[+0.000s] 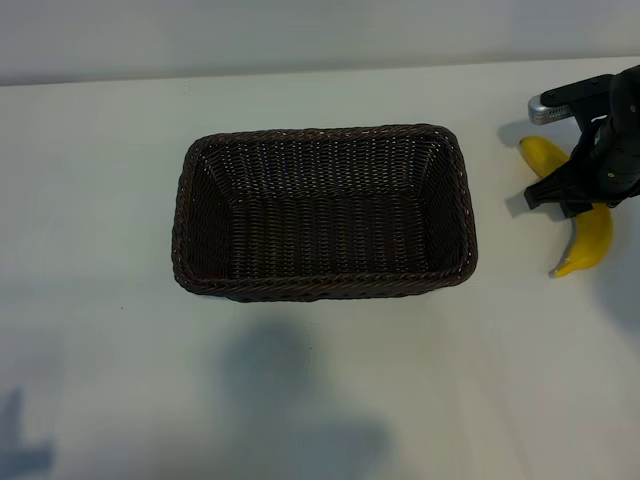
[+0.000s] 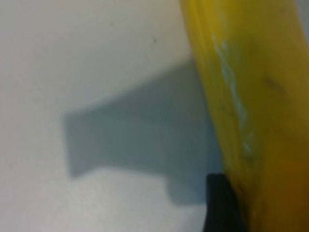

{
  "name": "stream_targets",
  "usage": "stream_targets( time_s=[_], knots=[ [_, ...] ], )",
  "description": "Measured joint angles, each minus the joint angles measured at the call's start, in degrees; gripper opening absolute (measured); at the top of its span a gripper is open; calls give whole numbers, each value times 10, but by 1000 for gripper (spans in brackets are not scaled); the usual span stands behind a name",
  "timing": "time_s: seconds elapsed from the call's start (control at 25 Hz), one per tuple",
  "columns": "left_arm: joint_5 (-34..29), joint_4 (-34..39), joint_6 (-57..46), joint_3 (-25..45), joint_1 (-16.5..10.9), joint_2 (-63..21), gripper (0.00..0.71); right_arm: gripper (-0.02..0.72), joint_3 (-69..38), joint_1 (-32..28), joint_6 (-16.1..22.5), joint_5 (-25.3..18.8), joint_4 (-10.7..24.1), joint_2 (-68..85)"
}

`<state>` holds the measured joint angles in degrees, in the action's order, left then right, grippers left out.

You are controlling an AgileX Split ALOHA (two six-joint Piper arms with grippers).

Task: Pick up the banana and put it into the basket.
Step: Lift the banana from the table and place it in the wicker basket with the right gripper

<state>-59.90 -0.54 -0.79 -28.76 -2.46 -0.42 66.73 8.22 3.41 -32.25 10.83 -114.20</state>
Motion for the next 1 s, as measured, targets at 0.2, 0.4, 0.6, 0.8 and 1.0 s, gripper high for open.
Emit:
stream_targets(
  time_s=[0.2,0.4,0.6,0.8,1.0],
  knots=[
    [0,0,0,0,0,0,583,428,2,0,0,-13,2,28],
    [0,0,0,0,0,0,583,428,20,0,2,-33,3,88],
    [0,0,0,0,0,0,583,428,22,0,2,-38,4,144],
    [0,0,0,0,0,0,583,428,22,2,2,-41,0,163],
    [0,0,0,0,0,0,583,428,22,37,2,-25,-5,175]
  ],
)
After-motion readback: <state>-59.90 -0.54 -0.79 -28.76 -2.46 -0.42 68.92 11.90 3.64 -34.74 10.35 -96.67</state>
